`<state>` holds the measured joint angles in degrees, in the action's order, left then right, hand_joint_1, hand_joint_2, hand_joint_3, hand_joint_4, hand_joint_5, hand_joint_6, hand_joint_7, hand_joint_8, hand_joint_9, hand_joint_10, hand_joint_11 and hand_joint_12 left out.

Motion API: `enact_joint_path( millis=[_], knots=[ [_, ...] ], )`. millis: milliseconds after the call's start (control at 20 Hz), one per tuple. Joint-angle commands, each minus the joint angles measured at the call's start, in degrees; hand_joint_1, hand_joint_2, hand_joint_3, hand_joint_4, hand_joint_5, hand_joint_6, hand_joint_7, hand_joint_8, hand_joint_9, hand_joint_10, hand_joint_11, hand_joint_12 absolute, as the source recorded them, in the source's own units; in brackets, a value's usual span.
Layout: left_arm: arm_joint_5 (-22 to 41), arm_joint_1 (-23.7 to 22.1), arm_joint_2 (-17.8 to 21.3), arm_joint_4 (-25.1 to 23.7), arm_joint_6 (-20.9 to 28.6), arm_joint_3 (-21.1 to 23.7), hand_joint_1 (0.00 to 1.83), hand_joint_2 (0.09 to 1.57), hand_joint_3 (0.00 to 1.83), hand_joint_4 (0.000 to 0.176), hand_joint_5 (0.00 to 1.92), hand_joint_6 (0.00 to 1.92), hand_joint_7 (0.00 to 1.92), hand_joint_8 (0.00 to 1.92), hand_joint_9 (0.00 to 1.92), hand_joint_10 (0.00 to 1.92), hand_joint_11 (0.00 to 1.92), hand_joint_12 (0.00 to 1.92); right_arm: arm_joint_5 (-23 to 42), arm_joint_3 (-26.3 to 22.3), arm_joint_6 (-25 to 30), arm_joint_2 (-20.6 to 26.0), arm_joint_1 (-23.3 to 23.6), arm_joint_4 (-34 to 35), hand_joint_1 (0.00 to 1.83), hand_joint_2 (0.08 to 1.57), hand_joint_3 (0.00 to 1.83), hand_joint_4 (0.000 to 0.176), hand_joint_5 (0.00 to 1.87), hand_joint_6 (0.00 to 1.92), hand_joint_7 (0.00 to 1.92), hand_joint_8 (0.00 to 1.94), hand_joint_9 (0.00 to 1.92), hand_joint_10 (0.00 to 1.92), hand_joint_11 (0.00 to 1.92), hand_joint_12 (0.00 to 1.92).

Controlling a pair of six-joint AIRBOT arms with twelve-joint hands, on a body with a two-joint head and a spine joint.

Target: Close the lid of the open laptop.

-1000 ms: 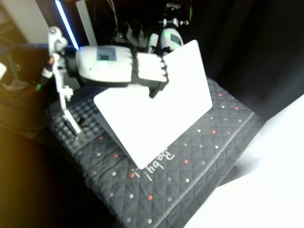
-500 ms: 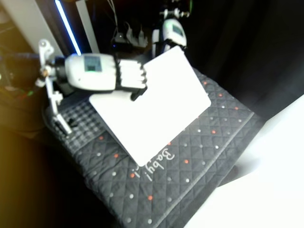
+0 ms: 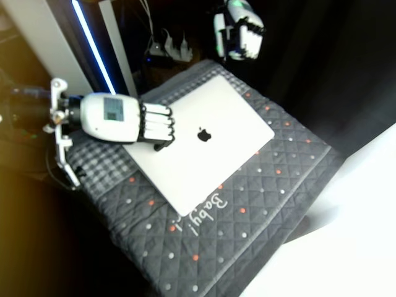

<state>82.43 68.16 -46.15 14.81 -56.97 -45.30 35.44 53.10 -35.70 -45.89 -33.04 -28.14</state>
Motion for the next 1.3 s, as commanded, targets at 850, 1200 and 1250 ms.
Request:
enact_joint_path(
  millis=[850,1200,1250],
  knots=[
    [9.4,-5.0,1.7,-0.9,-2.1,-1.8,0.56,1.45,0.01,0.011,0.1,0.0,0.15,0.0,0.13,0.01,0.0,0.42,9.9,-3.0,-5.8,3.2,-2.9,6.5,0.4,1.39,0.0,0.0,0.01,0.05,0.08,0.01,0.02,0.15,0.0,0.24],
    [11.9,-5.6,3.7,0.9,-2.4,-2.4,0.44,1.3,0.0,0.108,0.0,0.0,0.0,0.0,0.0,0.0,0.0,0.0,19.0,-3.0,-12.2,5.6,-2.9,18.1,0.31,1.46,0.02,0.0,0.0,0.0,0.0,0.0,0.0,0.0,0.0,0.0],
    [11.9,-6.0,3.9,0.9,-2.3,-2.6,0.46,1.28,0.0,0.119,0.0,0.0,0.0,0.0,0.0,0.0,0.0,0.0,19.6,-3.1,-12.7,6.1,-2.9,19.2,0.28,1.42,0.0,0.0,0.0,0.0,0.0,0.0,0.0,0.0,0.0,0.0]
  ],
)
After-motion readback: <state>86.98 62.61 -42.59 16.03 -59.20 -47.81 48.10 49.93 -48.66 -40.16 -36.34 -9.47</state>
